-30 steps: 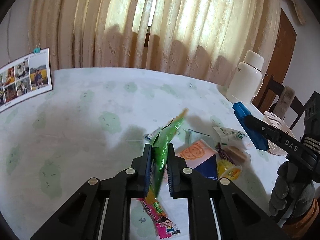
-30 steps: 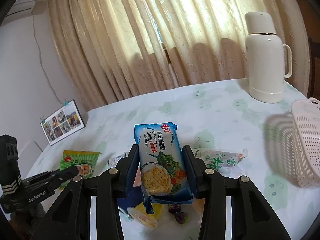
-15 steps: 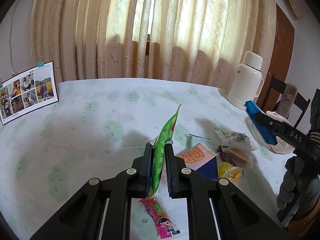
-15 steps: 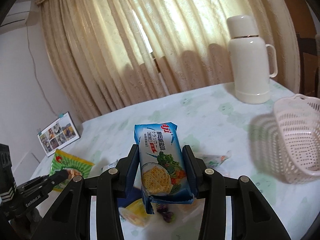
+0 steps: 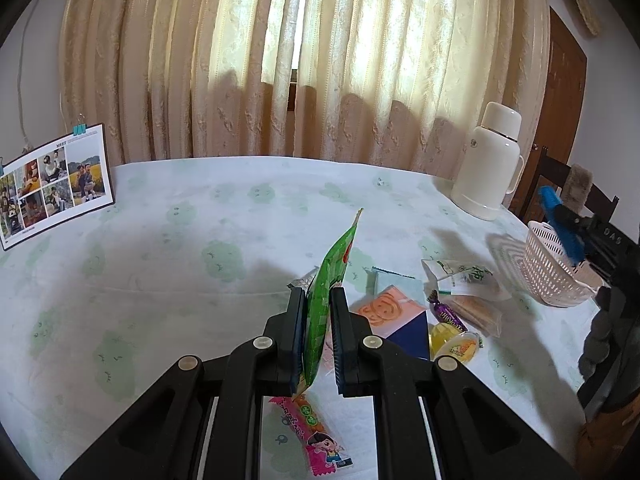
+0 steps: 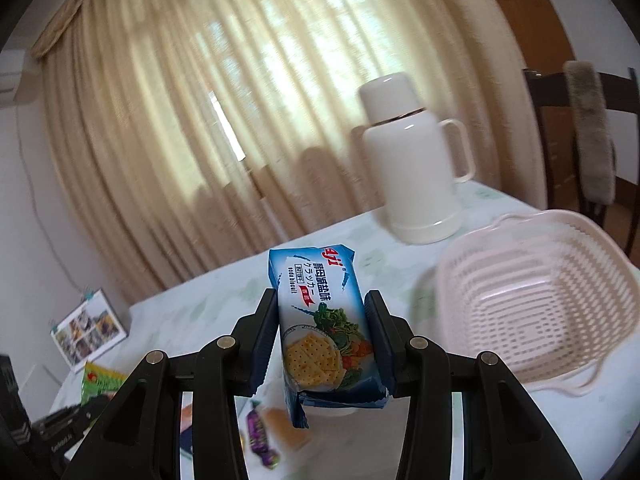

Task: Organize snacks
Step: 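Carry the blue cracker pack into the pink basket and open the right gripper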

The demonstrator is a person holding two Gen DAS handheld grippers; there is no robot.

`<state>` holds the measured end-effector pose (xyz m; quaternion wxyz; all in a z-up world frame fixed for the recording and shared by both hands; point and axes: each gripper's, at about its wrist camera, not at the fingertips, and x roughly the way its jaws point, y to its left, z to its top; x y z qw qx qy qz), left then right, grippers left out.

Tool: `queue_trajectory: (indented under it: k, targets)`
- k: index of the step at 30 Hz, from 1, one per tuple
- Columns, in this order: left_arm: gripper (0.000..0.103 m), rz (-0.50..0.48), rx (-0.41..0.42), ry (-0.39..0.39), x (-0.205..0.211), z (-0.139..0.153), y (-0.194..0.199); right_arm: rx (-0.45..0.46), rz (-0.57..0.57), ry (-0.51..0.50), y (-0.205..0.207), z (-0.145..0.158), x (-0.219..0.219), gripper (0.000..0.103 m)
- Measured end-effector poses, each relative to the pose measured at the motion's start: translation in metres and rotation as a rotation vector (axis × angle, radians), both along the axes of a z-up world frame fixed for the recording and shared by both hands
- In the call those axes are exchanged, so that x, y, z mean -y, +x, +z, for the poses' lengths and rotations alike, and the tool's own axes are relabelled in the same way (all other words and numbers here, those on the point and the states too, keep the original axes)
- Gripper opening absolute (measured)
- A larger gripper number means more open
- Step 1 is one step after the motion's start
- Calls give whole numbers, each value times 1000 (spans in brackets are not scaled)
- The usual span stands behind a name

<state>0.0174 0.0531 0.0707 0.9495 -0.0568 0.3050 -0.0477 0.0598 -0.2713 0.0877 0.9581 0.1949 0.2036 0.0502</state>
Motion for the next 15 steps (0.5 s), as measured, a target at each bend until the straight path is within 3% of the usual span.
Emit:
queue_trajectory:
  k: [12, 14, 15]
  targets:
    - [10, 11, -8, -24, -2, 0, 4, -15, -271, 13, -11, -3, 60, 48]
    - [10, 16, -5, -30, -3, 3, 3, -18, -311, 23, -13, -4, 67, 68]
    - [10, 17, -3, -35, -4, 5, 3, -11, -325, 24, -15, -4, 69, 70]
